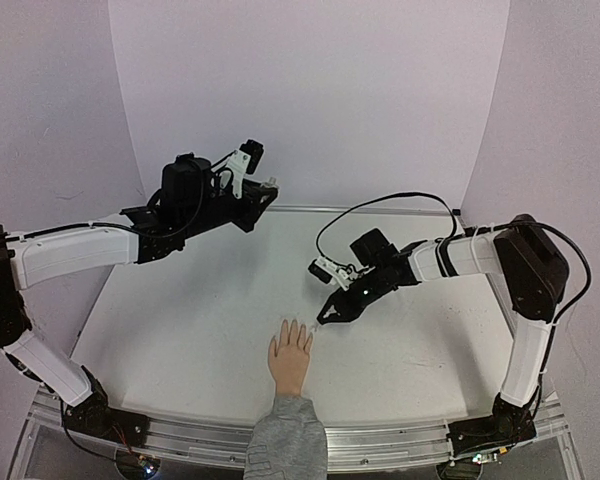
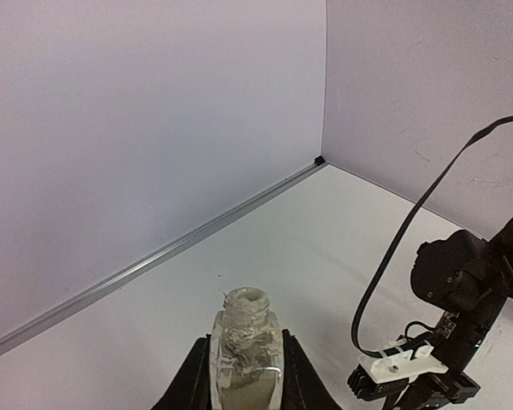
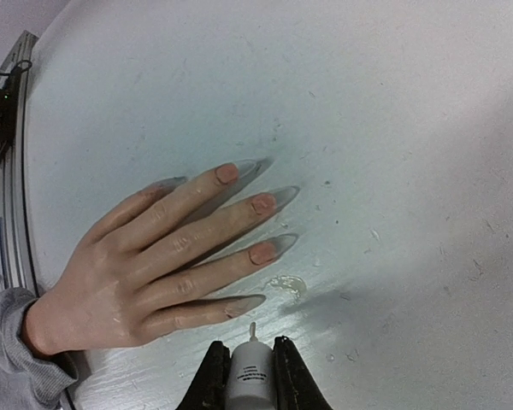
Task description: Paint the nails
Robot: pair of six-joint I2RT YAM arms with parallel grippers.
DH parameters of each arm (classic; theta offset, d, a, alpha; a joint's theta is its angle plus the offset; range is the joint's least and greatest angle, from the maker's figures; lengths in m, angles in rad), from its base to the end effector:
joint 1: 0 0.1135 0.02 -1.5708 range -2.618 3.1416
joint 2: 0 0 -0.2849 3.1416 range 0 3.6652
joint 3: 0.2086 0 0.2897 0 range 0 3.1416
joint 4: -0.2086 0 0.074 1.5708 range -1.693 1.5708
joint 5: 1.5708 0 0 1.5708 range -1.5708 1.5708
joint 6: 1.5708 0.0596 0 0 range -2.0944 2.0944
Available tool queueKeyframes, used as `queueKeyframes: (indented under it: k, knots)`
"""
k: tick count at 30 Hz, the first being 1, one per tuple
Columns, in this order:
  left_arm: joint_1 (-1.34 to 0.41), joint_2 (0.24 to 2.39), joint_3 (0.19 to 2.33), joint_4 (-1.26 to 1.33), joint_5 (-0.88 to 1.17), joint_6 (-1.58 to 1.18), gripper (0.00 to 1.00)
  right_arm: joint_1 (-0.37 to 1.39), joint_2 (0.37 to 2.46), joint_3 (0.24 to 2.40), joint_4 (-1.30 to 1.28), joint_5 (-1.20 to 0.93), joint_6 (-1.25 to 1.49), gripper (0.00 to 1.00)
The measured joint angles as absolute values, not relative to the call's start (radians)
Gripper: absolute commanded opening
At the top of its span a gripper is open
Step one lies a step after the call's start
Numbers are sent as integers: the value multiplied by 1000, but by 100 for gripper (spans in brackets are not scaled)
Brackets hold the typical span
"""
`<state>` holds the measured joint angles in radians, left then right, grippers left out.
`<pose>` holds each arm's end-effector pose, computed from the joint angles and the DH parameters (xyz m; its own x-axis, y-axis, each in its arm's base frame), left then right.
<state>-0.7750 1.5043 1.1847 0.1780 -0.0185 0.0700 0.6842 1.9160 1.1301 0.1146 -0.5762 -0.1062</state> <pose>0.3017 -0.2940 0.3468 -0.0526 0.1494 -0.9874 0.6919 0.7184 0.0719 0.3330 0.3135 0.1464 -0.3881 -0.4312 -0.8145 -0.9068 0.3364 0.2540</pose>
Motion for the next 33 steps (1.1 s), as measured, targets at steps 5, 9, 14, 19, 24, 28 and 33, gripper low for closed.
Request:
queueKeyframes:
  k: [5,9,14,19,24,28,33]
  knots:
    - [-775,1504,1182,178,-19,70,0,684,1919,1130,128,-611,-106,0]
    - [-775,1504,1182,177,-18,70,0,684,1938,1139,138,-631,-105,0]
    - [-775,1504,1182,177,-19,70,0,684,1981,1158,134,-639,-107,0]
    - [-775,1504,1182,177,-19,70,0,684,1982,1158,128,-640,-107,0]
    - [-775,1504,1182,177,-19,70,0,684,1982,1158,128,-647,-108,0]
    - [-775,1504,1182,177,-19,70,0,684,1983,1158,128,-655,-108,0]
    - [-775,1504,1182,177,-19,70,0,684,1987,1159,128,-667,-108,0]
